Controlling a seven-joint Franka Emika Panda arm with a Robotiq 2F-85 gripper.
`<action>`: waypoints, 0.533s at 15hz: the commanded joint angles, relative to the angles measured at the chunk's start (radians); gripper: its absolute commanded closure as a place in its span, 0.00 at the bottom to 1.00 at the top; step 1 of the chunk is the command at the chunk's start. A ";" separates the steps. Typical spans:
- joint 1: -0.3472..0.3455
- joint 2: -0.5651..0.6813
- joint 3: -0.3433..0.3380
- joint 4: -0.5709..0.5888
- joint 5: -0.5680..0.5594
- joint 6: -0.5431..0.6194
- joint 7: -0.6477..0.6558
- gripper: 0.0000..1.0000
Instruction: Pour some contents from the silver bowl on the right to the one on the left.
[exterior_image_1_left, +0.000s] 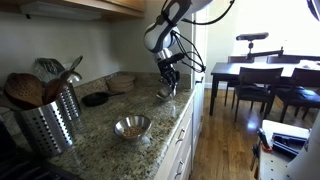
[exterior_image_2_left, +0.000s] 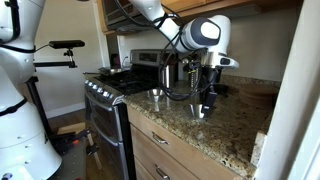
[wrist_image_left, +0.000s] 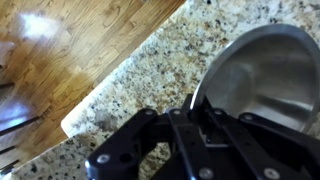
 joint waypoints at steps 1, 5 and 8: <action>0.019 0.053 0.002 0.084 0.009 -0.047 -0.056 0.66; 0.029 0.051 -0.006 0.063 0.007 -0.015 -0.037 0.66; 0.028 0.051 -0.009 0.064 0.007 -0.015 -0.036 0.54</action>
